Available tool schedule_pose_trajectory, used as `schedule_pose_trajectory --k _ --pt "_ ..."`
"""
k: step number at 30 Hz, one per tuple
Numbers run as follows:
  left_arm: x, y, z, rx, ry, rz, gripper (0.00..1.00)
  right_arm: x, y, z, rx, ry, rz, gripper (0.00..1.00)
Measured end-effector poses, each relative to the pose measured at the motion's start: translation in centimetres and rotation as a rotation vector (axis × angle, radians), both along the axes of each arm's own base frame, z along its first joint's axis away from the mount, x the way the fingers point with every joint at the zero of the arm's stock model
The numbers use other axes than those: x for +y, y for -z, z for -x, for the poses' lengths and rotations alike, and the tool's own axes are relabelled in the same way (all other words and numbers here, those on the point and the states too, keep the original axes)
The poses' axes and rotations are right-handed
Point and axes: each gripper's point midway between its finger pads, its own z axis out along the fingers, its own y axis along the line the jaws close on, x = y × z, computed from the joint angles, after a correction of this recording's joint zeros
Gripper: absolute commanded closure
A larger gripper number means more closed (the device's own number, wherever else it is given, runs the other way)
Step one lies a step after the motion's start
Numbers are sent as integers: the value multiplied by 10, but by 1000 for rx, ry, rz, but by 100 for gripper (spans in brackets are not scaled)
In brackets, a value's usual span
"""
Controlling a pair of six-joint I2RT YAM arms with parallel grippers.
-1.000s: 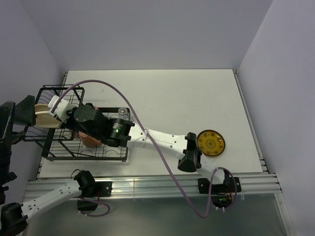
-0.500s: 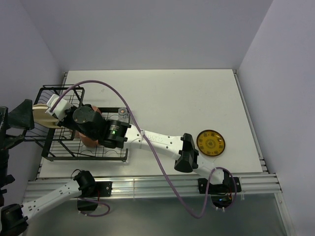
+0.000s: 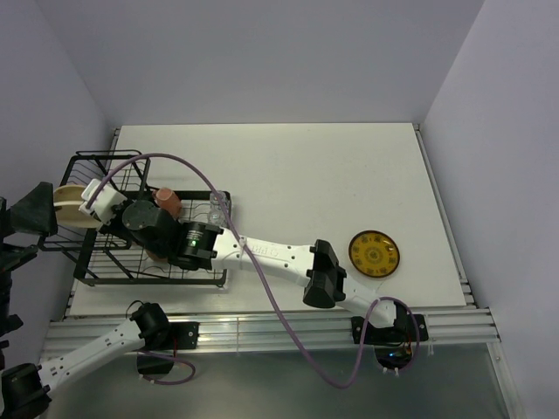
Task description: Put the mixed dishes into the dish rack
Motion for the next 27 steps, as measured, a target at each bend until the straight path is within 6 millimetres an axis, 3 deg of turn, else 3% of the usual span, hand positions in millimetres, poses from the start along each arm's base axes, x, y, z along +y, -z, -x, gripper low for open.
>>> schedule_pose_trajectory --k 13,22,27 --pt "8 0 7 3 19 26 1 2 0 1 46 29 -50 100" --pt "10 -1 9 6 27 32 1 15 44 -5 61 53 1 100" --pt "12 -1 10 6 28 34 1 16 45 -6 67 56 -10 100"
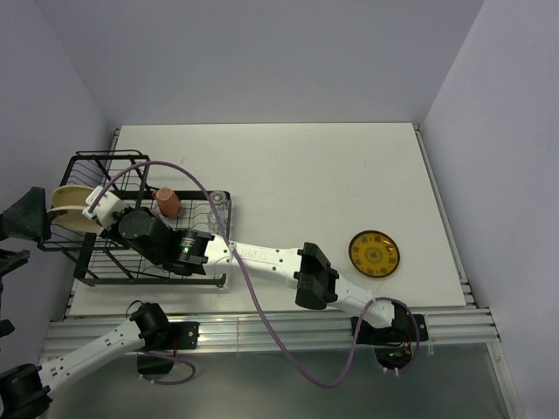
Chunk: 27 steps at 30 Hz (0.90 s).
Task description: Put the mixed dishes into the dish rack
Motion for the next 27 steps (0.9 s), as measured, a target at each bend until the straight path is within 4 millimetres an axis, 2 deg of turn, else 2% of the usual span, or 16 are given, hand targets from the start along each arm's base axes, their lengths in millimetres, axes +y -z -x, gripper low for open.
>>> schedule_pose_trajectory --k 5,11,16,20,27 --pt "0 1 0 3 1 -3 1 0 0 0 4 0 -2 100" --pt "1 1 1 3 1 -3 1 1 1 1 9 -9 -4 66" --pt "1 1 1 5 1 -7 1 4 1 5 21 -32 -12 57" --pt "0 1 1 4 3 -8 1 3 -3 5 28 -35 -20 37" --pt "-2 1 1 1 8 -12 1 -5 -30 8 20 -50 -57 33"
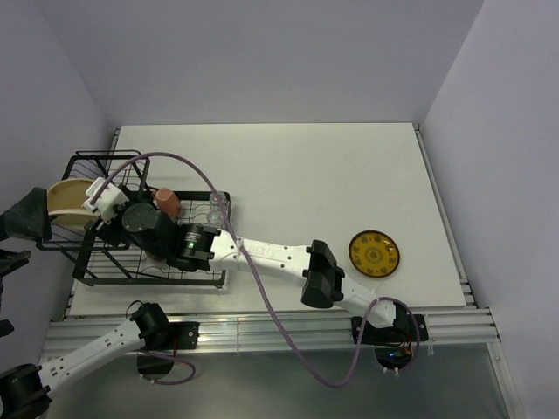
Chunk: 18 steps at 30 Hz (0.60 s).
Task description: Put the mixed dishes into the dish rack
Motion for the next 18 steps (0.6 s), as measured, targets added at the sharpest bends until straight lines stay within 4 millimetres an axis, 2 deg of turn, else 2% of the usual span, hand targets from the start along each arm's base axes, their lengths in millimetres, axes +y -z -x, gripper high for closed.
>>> schedule_pose_trajectory --k 3,9,15,18 --pt "-3 0 -2 5 5 -3 1 -9 -12 2 -1 -3 -3 32" --pt "-16 2 -9 26 26 -16 1 -28 -53 8 -10 -13 -51 32" --pt "-39 4 -22 62 52 -49 1 -72 -53 13 3 6 2 28" --pt "-56 9 -33 99 62 -87 1 -97 -60 11 20 54 7 27"
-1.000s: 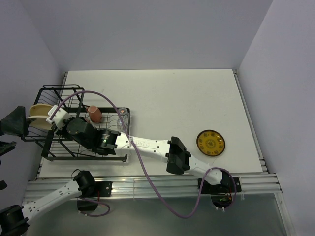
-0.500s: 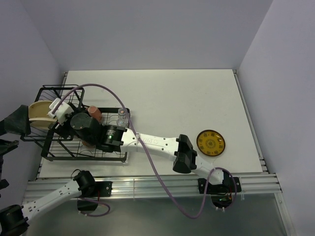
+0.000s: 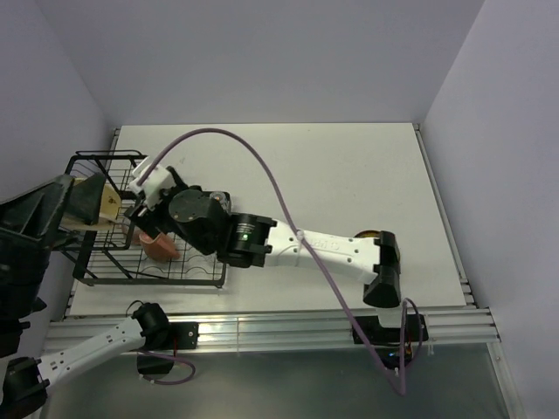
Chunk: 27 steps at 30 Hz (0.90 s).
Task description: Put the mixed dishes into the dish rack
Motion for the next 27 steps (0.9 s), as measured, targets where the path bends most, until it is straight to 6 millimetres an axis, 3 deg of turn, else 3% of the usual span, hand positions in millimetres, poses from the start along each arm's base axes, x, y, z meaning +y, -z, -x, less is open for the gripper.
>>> schedule_pose_trajectory --k 3,6,8,10,12,14,15,17,20,23,27 --pt "-18 8 -12 40 3 -56 1 -42 -9 -8 31 94 -2 25" --pt "-45 16 -26 81 24 -141 1 -108 -10 -25 116 207 -15 23" --pt "-68 19 -37 104 47 -203 1 -174 -7 -54 231 311 -71 22" --pt "-99 28 -52 130 71 -281 1 -264 2 -96 338 487 -155 21" --pt "-133 46 -70 162 97 -370 1 -354 24 -123 418 693 -242 20" --pt "-165 70 -86 196 126 -462 1 -429 68 -119 525 875 -271 18" --pt "-179 82 -93 213 141 -501 1 -450 89 -112 575 923 -275 18" --pt "-208 108 -105 246 182 -581 1 -485 136 -93 710 1002 -282 18" --pt "-248 157 -119 310 259 -690 1 -512 206 -64 932 1089 -322 18" --pt "-278 202 -126 370 333 -774 2 -520 277 -28 1191 1149 -369 19" --pt "-308 248 -129 444 434 -845 4 -519 327 8 1429 1203 -482 21"
